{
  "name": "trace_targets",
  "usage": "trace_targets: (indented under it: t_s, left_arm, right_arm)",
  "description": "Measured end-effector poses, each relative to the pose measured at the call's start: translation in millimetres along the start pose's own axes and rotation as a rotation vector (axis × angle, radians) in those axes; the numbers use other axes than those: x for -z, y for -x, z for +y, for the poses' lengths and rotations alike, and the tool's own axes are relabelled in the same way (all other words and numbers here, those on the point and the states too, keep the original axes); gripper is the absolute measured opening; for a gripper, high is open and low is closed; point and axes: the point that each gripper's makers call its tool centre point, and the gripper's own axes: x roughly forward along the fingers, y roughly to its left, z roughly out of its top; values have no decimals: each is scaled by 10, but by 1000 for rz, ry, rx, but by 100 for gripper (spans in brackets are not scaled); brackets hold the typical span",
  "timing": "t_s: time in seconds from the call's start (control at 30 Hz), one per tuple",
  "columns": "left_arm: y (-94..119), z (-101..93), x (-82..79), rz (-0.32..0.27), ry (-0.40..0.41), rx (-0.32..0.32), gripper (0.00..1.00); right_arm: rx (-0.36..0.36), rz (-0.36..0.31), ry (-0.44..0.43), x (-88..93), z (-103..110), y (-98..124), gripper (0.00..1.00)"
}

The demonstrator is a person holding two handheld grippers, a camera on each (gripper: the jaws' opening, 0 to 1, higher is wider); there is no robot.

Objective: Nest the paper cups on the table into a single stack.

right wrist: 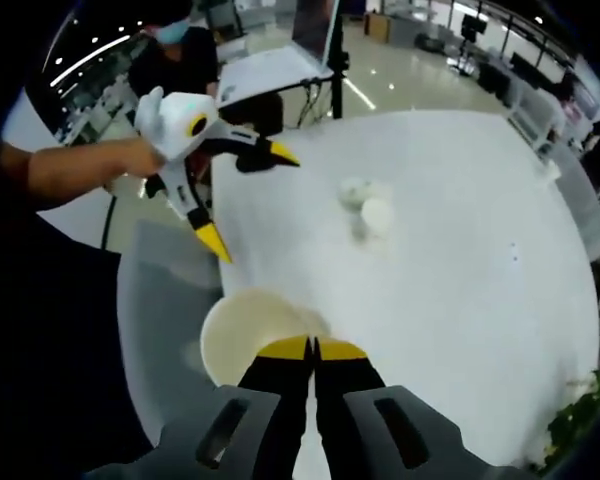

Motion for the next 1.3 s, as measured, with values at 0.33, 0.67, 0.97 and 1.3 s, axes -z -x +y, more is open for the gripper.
trace_targets:
  t_s: [0.33,0.67,0.97,1.3]
  left_arm:
    - [-7,-22,1,-2,-1,7,96]
    - [6,-11,29,4,2,11,96]
    - [-2,-6,27,5,4,13,95]
    - [3,-8,37,12,0,14,95]
  right_arm:
    - [-4,-1,-8,61,12,-147,0]
    - [8,3,-21,139,-21,-264,0]
    - [15,-9,-33,163,-68,-326,0]
    - [37,-8,-26,235,-96,-447,0]
